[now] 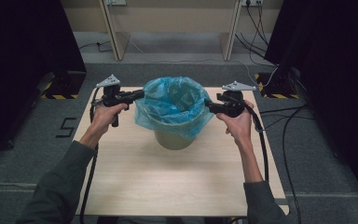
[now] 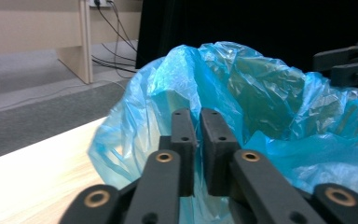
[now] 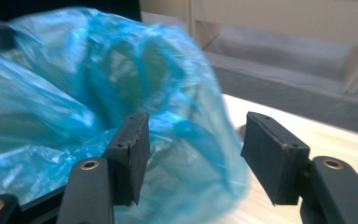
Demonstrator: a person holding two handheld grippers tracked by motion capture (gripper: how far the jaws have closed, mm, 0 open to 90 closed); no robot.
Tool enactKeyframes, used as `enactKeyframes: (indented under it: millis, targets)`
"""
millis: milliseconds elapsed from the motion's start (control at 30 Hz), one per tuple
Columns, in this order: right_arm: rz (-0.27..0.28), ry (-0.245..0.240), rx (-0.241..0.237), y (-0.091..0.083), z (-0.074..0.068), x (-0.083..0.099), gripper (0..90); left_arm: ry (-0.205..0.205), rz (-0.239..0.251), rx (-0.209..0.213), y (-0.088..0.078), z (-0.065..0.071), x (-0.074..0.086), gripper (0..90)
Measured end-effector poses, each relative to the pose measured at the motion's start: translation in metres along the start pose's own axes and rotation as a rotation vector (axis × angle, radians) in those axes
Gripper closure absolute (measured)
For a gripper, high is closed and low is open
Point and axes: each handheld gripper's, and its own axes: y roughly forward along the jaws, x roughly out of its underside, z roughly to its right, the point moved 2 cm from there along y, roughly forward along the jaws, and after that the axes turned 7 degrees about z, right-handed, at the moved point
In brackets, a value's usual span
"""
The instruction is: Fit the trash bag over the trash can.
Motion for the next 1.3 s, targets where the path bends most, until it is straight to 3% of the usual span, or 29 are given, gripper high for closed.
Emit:
enactKeyframes:
  millis: [133, 233, 367, 500, 600, 700, 800, 900, 1000, 1100, 1233, 1300]
  targets:
    - [-0.035, -0.039, 0.006, -0.008, 0.003, 0.007, 39.5, 0.009, 0.031, 0.009, -0.01, 0.003, 0.003, 86.4]
    - [-0.087, -0.106, 0.019, -0.008, 0.002, 0.02, 37.7, 0.011, 0.032, -0.008, -0.017, -0.001, 0.012, 84.8]
    - [-0.105, -0.119, 0.001, 0.003, -0.002, 0.03, 37.0, 0.007, -0.012, -0.024, -0.015, -0.007, 0.036, 82.9]
    - [-0.148, -0.188, -0.01, 0.017, -0.012, 0.038, 41.3, -0.002, -0.026, -0.018, -0.013, -0.008, 0.05, 80.1]
    - [-0.156, -0.165, -0.05, 0.023, -0.01, 0.043, 45.6, 0.002, -0.01, -0.02, -0.017, -0.007, 0.047, 66.3]
    - [-0.164, -0.136, -0.08, 0.028, -0.006, 0.048, 52.8, 0.032, -0.011, -0.009, -0.022, -0.001, 0.044, 56.3]
    - [-0.197, -0.147, -0.086, 0.036, -0.008, 0.057, 59.8, 0.055, -0.016, 0.005, -0.024, 0.005, 0.049, 53.1]
    - [-0.245, -0.194, -0.079, 0.044, -0.012, 0.068, 63.0, 0.079, -0.043, -0.003, -0.02, 0.007, 0.059, 53.2]
    - [-0.269, -0.185, -0.088, 0.047, -0.013, 0.077, 62.9, 0.093, -0.086, -0.004, -0.015, 0.009, 0.07, 51.1]
    - [-0.281, -0.184, -0.057, 0.04, -0.011, 0.081, 61.0, 0.082, -0.07, -0.018, -0.02, 0.008, 0.07, 46.1]
    - [-0.209, -0.171, 0.008, 0.007, -0.009, 0.065, 54.1, 0.077, -0.042, -0.019, -0.039, 0.013, 0.06, 41.1]
    - [-0.155, -0.161, -0.003, -0.009, -0.015, 0.057, 49.9, 0.067, -0.021, -0.004, -0.047, 0.017, 0.057, 40.2]
